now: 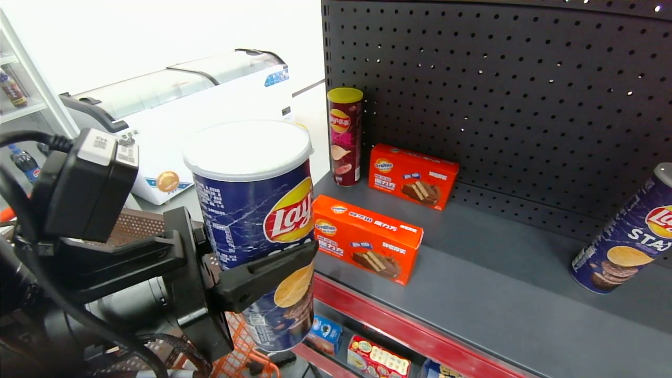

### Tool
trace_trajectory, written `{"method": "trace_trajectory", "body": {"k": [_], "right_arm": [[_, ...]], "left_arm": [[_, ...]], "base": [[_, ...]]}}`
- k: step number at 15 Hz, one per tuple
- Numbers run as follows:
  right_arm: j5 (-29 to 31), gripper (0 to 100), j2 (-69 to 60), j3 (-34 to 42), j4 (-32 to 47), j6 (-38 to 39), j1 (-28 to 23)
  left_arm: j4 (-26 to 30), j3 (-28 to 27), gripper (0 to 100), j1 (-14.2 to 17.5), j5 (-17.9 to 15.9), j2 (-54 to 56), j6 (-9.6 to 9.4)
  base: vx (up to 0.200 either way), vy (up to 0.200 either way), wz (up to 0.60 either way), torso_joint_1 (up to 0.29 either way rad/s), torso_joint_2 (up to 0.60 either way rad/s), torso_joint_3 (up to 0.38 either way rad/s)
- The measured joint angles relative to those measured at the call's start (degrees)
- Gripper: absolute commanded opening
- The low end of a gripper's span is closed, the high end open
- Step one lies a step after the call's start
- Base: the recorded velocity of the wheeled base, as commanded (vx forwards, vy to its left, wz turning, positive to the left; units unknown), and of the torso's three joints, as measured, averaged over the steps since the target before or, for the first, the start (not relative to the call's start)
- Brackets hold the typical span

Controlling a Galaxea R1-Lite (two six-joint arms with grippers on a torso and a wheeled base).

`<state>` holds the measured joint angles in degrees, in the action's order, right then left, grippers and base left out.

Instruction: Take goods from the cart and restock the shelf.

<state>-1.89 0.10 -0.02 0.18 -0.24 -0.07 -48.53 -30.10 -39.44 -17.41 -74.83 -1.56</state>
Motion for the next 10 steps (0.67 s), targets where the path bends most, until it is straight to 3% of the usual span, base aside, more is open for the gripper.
{"method": "trace_trajectory", "body": {"k": [8, 10], "right_arm": [[0.0, 100, 0.0, -0.02, 0.0, 0.02, 0.02], [0.0, 100, 0.0, -0.02, -0.02, 0.02, 0.0]], "left_arm": [[-0.07, 0.04, 0, -0.04, -0.99, -0.59, -0.1], [-0.02, -0.02, 0, 0.05, -0.98, -0.65, -0.05]], "base": [[0.0, 0.0, -0.6, 0.001, 0.0, 0.005], [0.0, 0.0, 0.0, 0.0, 0.0, 0.0]]}}
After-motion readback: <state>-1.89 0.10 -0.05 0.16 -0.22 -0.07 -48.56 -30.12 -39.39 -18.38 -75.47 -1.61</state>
